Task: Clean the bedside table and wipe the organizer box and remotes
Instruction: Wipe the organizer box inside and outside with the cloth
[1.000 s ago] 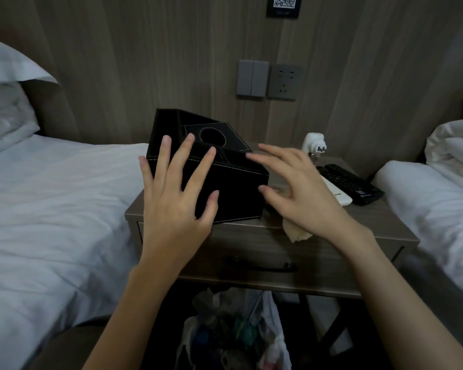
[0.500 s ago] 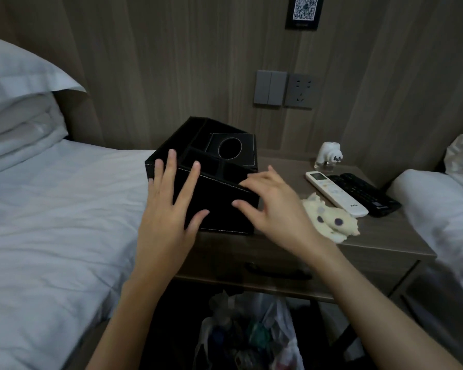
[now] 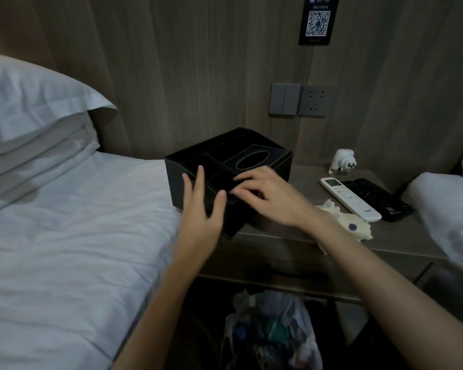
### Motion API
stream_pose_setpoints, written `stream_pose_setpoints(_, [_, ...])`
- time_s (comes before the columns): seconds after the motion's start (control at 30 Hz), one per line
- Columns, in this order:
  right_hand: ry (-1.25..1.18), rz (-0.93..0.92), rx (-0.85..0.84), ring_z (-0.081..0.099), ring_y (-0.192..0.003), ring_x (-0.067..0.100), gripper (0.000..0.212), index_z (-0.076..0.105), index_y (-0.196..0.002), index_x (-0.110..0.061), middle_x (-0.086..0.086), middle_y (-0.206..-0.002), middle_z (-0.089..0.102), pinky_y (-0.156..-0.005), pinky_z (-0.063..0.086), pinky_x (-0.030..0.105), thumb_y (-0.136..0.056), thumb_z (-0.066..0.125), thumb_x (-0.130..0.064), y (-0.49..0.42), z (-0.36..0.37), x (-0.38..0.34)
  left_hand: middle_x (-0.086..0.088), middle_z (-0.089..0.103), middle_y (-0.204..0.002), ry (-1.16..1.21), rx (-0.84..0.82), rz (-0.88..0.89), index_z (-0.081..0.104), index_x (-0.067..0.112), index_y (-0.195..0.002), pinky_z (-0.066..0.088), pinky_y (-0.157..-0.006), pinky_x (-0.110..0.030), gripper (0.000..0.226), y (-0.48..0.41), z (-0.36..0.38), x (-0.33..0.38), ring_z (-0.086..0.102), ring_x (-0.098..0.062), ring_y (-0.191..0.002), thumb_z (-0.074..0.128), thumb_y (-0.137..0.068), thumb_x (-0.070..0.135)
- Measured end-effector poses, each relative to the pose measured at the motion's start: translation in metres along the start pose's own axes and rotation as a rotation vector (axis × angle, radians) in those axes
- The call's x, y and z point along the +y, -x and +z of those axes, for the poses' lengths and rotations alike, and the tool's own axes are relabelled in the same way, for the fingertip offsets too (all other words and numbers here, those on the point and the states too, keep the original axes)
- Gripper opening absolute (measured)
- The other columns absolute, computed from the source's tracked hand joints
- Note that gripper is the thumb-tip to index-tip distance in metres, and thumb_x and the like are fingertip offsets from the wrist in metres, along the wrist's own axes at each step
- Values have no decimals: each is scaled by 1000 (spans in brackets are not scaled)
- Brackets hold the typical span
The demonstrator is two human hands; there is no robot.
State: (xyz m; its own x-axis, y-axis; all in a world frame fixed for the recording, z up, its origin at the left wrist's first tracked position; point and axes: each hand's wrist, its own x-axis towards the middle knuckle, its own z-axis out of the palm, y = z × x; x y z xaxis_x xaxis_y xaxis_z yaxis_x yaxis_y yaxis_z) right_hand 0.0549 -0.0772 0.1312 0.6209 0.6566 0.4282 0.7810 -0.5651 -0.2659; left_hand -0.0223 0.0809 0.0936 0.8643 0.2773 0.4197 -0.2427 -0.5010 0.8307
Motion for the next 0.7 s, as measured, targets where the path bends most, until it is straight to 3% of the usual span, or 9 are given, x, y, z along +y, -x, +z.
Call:
stream_pose_setpoints(0.1, [6, 33, 89, 39, -130, 13, 24, 67, -116, -31, -7, -139, 51, -110, 33, 37, -95, 55, -33, -2, -14, 31, 5, -6, -162, 65, 15, -68, 26, 54, -143, 18, -110, -23, 65, 14, 19, 12, 6, -1, -143, 60, -88, 49])
stream_pose_setpoints(0.2, [54, 134, -92, 24, -145, 17, 47, 47, -138, -35, -2, -155, 32, -117, 22, 34, -93, 59, -30, -9, -18, 57, -15, 3, -161, -116, 111, 41, 50, 39, -129, 37, -111, -44, 57, 16, 33, 9, 23, -30, -145, 71, -77, 49])
stream_pose_setpoints(0.27, [76, 184, -195, 13, -148, 19, 62, 31, -147, -37, 1, -159, 22, -120, 16, 38, -92, 60, -37, -15, -15, 70, -20, 6, -160, -200, 145, 65, 56, 29, -117, 43, -104, -45, 42, 11, 37, 4, 30, -37, -141, 72, -80, 42])
stream_pose_setpoints(0.37, [188, 149, -175, 18, -147, 22, 67, 26, -149, -38, 0, -158, 26, -119, 20, 48, -91, 56, -51, -23, -9, 80, -12, 2, -162, -190, 102, 12, 55, 27, -109, 40, -90, -25, 19, 1, 32, 2, 22, -23, -144, 63, -91, 29])
stream_pose_setpoints(0.43, [281, 108, -125, 31, -140, 23, 67, 30, -148, -35, 1, -152, 35, -116, 26, 42, -89, 54, -56, -28, -6, 84, -12, 6, -162, -155, 58, 15, 52, 29, -102, 30, -83, -13, 15, -13, 25, -3, 13, -4, -140, 61, -93, 22])
stream_pose_setpoints(0.47, [311, 104, -104, 35, -135, 22, 66, 32, -148, -34, 1, -149, 39, -113, 28, 38, -89, 53, -57, -31, -5, 84, -14, 12, -160, -142, 35, 31, 49, 30, -99, 27, -84, -11, 17, -23, 21, -7, 10, -4, -140, 61, -93, 19])
stream_pose_setpoints(0.57, [383, 109, -41, 41, -121, 21, 65, 37, -145, -31, 2, -138, 46, -106, 32, 34, -89, 50, -61, -40, 0, 85, -12, 40, -146, -138, -44, 73, 47, 30, -95, 29, -93, -19, 21, -51, 9, -23, 11, -19, -148, 62, -91, 15])
stream_pose_setpoints(0.63, [408, 124, -13, 40, -117, 21, 65, 38, -144, -30, 1, -133, 48, -103, 33, 35, -89, 49, -62, -44, 2, 87, -4, 54, -128, -159, -70, 101, 49, 27, -97, 38, -97, -31, 20, -65, 3, -31, 30, -30, -141, 63, -91, 14])
stream_pose_setpoints(0.7, [412, 152, -9, 37, -117, 23, 64, 39, -143, -29, 1, -130, 47, -101, 35, 38, -88, 49, -62, -47, 3, 88, 3, 59, -109, -169, -77, 121, 53, 23, -98, 44, -99, -40, 18, -76, -3, -35, 52, -30, -122, 64, -90, 11])
